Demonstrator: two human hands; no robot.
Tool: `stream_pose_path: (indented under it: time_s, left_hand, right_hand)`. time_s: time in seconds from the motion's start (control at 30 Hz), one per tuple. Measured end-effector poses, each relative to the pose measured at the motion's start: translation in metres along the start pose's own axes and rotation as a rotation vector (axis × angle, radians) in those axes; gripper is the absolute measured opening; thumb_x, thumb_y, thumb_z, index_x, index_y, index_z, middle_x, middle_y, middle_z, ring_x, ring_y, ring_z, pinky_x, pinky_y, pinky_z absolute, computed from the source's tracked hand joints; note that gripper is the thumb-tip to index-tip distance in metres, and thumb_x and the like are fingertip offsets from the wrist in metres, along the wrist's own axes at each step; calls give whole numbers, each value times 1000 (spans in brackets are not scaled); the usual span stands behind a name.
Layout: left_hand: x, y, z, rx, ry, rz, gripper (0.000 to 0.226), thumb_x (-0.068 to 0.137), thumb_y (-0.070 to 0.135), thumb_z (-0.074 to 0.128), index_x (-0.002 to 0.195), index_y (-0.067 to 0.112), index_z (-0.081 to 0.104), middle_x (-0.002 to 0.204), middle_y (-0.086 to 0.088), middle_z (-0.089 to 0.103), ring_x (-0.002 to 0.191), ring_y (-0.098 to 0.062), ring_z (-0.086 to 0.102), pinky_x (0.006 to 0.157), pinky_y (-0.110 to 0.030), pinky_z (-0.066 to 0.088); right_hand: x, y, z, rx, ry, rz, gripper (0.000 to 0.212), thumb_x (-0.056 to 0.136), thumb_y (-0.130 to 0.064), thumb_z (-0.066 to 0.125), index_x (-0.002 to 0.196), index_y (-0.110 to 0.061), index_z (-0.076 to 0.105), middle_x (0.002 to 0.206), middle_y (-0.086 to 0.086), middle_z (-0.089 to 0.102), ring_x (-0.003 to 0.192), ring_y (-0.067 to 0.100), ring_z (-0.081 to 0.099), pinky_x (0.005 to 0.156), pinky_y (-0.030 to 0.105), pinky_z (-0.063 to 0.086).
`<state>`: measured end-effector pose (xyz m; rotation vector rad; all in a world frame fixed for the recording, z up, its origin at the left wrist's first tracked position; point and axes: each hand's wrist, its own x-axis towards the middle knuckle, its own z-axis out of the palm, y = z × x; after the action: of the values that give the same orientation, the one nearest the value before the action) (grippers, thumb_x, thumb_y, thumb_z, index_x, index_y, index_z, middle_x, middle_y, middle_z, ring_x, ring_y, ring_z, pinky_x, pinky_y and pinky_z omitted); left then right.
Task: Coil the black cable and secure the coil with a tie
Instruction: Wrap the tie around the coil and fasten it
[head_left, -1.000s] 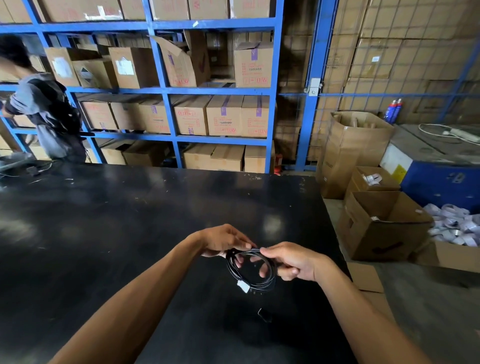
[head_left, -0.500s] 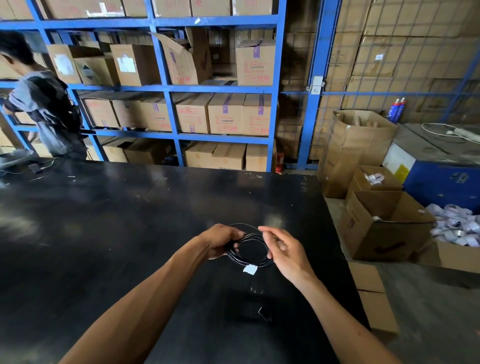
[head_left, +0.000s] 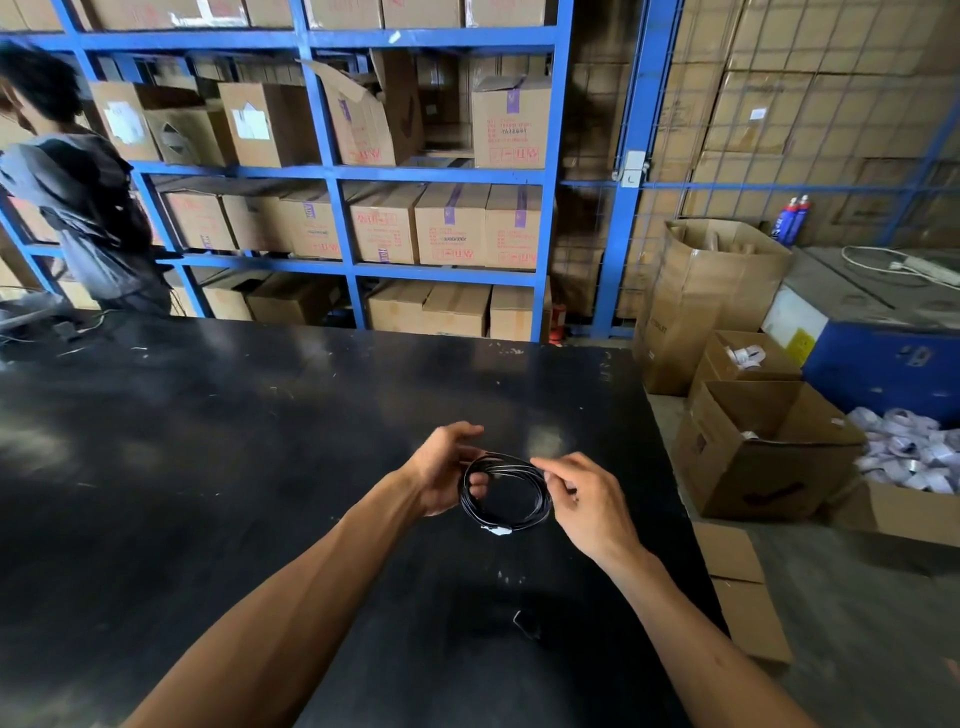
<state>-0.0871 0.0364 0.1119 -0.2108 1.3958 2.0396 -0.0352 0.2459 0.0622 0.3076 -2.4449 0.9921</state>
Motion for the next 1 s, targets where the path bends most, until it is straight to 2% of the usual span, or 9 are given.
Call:
stream_pose_path:
  time_s: [0.13, 0.27, 0.33, 0.4, 0.47, 0.67, 0.83, 0.9, 1.0]
  left_hand:
    - [6, -4, 5, 86, 37, 61, 16, 96, 8, 48, 95, -1, 61, 61, -4, 52, 43, -9, 36, 40, -21, 34]
    - [8, -10, 0, 136, 14, 148, 23, 96, 6, 47, 103, -6, 66, 65, -8, 49, 46, -10, 39, 45, -21, 37]
    - [6, -15, -3, 372, 59, 245, 26, 97, 14, 52, 98, 1, 74, 64, -11, 54, 53, -13, 48, 54, -23, 43]
    - [6, -20, -6, 735, 146, 353, 28, 96, 28, 59, 101, 7, 77, 78, -10, 67, 67, -12, 58, 65, -25, 48]
    - [11, -25, -8, 992, 197, 381, 26, 94, 29, 62, 111, 13, 74, 85, -5, 73, 68, -8, 57, 65, -20, 47]
    - [18, -38, -9, 712, 256, 152, 23, 89, -2, 64, 110, 0, 72, 79, -18, 66, 58, -14, 57, 57, -22, 48]
    - [26, -68, -30, 791, 435, 149, 24, 88, 1, 60, 106, 3, 75, 65, -7, 65, 56, -13, 57, 63, -25, 50]
    - [27, -80, -41, 874, 515, 149, 25, 88, 5, 59, 106, 8, 76, 74, -5, 71, 66, -13, 62, 68, -23, 50]
    - [24, -94, -55, 964, 553, 139, 28, 88, 6, 57, 106, 12, 77, 90, -9, 74, 83, -19, 66, 71, -24, 49]
  right_hand:
    - [2, -16, -4, 226, -104, 213, 25, 97, -16, 65, 118, -23, 77, 100, -9, 73, 88, 3, 71, 81, 11, 54]
    - [3, -14, -6, 297, -162, 306, 28, 96, -22, 67, 121, -29, 76, 104, -8, 79, 91, 5, 74, 86, 23, 58]
    - [4, -14, -4, 280, -111, 350, 26, 97, -17, 65, 119, -23, 78, 105, -3, 79, 87, 7, 72, 82, 14, 56]
    - [5, -15, 0, 241, -78, 404, 24, 99, -13, 61, 115, -16, 78, 96, 3, 75, 74, 7, 67, 66, 0, 46]
    - [7, -15, 7, 281, -78, 468, 23, 101, -12, 57, 112, -16, 77, 95, 7, 72, 68, 9, 68, 60, 3, 49]
    - [-5, -5, 22, 307, -174, 506, 25, 103, -16, 53, 112, -20, 76, 85, -1, 70, 70, 7, 67, 76, 32, 59]
    - [-21, 6, 38, 312, -271, 678, 34, 102, -33, 52, 130, -23, 69, 125, -1, 65, 115, 15, 63, 102, 29, 46]
    - [-34, 17, 46, 184, -352, 778, 37, 100, -35, 55, 130, -18, 67, 129, 2, 67, 123, 21, 61, 98, 26, 41]
    - [-61, 37, 64, -58, -610, 905, 27, 90, -39, 61, 93, -14, 73, 103, 7, 74, 105, 29, 68, 78, 27, 49]
